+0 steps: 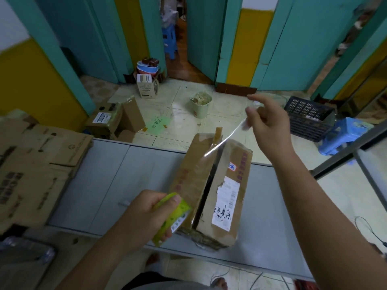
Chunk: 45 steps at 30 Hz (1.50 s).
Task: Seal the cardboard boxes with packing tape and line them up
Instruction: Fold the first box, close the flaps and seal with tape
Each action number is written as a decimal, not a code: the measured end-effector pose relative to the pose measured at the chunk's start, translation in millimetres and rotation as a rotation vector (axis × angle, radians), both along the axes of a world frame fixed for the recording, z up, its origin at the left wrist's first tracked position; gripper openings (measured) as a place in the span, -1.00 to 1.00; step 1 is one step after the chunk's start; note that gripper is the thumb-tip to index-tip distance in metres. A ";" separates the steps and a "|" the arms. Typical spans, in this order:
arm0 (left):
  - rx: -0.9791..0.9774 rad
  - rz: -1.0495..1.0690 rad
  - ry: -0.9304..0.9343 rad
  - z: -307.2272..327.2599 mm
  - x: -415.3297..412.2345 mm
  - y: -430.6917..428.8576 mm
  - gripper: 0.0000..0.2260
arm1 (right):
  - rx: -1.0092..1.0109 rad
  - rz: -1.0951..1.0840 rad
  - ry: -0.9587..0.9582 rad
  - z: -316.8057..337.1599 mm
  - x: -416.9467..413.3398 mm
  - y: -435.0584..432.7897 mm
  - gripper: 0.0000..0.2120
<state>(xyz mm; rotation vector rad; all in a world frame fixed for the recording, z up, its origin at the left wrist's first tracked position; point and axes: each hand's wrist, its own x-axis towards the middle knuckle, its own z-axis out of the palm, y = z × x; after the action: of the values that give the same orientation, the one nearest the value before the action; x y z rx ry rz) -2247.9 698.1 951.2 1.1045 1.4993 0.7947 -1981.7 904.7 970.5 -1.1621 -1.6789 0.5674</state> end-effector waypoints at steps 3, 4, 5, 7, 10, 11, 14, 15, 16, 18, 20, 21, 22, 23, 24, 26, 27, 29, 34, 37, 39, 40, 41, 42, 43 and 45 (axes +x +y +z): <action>-0.044 0.033 0.054 -6.5 10.3 -5.4 -0.57 | -0.051 0.020 0.030 -15.5 -3.1 6.7 -0.79; -0.071 0.038 0.062 -8.4 14.3 -7.9 -0.55 | -0.071 0.022 0.023 -22.6 -4.2 9.3 -0.80; -0.109 0.040 0.060 -11.2 17.8 -10.9 -0.54 | -0.101 0.031 0.006 -30.8 -5.3 12.0 -0.81; -0.204 0.086 0.027 -19.3 24.7 -16.9 -0.54 | -0.199 0.082 -0.050 -50.0 -7.4 17.9 -0.85; -0.346 0.210 -0.202 -33.4 37.0 -23.2 -0.64 | -0.369 0.184 -0.181 -77.8 -7.0 26.9 -0.93; -0.376 0.240 -0.277 -38.1 41.0 -24.8 -0.67 | -0.410 0.214 -0.207 -83.9 -6.2 29.3 -0.95; -0.394 0.322 -0.369 -47.8 44.5 -28.0 -0.70 | -0.447 0.276 -0.201 -90.7 -2.1 32.9 -0.95; -0.394 0.337 -0.375 -49.7 42.2 -28.0 -0.70 | -0.438 0.292 -0.192 -89.4 -0.9 32.7 -0.94; -0.400 0.340 -0.373 -50.7 38.6 -27.8 -0.68 | -0.437 0.298 -0.185 -87.0 0.4 31.5 -0.93; -0.412 0.315 -0.364 -54.2 29.3 -24.3 -0.63 | -0.459 0.272 -0.160 -82.1 5.1 27.4 -0.91; -0.418 0.281 -0.371 -56.3 17.7 -15.4 -0.57 | -0.487 0.204 -0.114 -79.7 13.6 20.0 -0.88; -0.415 0.259 -0.367 -56.2 10.9 -8.6 -0.57 | -0.499 0.150 -0.088 -79.9 19.4 14.0 -0.87; -0.404 0.223 -0.342 -55.3 2.3 0.2 -0.58 | -0.511 0.089 -0.057 -81.6 26.4 6.0 -0.87; -0.392 0.171 -0.291 -54.1 -7.5 10.6 -0.59 | -0.523 0.026 -0.018 -84.3 34.1 -4.3 -0.86; -0.382 0.100 -0.220 -51.3 -17.7 22.4 -0.59 | -0.532 -0.037 0.023 -87.1 42.0 -16.3 -0.86; -0.361 -0.052 -0.054 -44.1 -37.5 50.6 -0.48 | -0.528 -0.156 0.103 -92.1 55.2 -44.7 -0.86; -0.350 -0.106 0.021 -40.6 -45.8 67.0 -0.40 | -0.514 -0.213 0.149 -93.8 59.1 -59.4 -0.85; -0.324 -0.206 0.099 -34.7 -59.3 102.5 -0.35 | -0.490 -0.325 0.255 -95.9 60.5 -85.5 -0.87; -0.276 -0.468 0.184 -18.1 -68.4 185.6 -0.60 | -0.442 -0.497 0.353 -95.6 40.5 -128.7 -0.85; -0.237 -0.689 0.282 -11.1 -67.3 212.4 -0.62 | -0.402 -0.538 0.375 -95.9 33.1 -143.9 -0.78; -0.207 -0.812 0.348 -7.4 -66.3 218.0 -0.55 | -0.374 -0.581 0.401 -95.8 30.6 -149.2 -0.76; -0.186 -0.843 0.369 -7.1 -65.7 218.0 -0.53 | -0.350 -0.600 0.404 -95.2 29.5 -150.5 -0.74; -0.161 -0.850 0.381 -8.3 -65.5 216.8 -0.52 | -0.323 -0.613 0.402 -94.1 28.0 -151.1 -0.73; -0.136 -0.845 0.381 -10.1 -65.6 215.1 -0.52 | -0.295 -0.619 0.399 -92.5 26.4 -151.4 -0.72; -0.115 -0.839 0.373 -11.9 -65.7 213.4 -0.54 | -0.271 -0.623 0.390 -90.5 24.8 -151.4 -0.72; -0.100 -0.835 0.366 -14.1 -66.1 211.1 -0.63 | -0.243 -0.628 0.370 -85.7 22.0 -151.0 -0.73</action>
<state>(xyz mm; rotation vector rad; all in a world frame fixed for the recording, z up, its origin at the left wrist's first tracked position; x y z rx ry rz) -2314.1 909.2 937.1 1.6802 1.1653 -0.0650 -1959.7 753.6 884.8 -1.5592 -0.8789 0.5463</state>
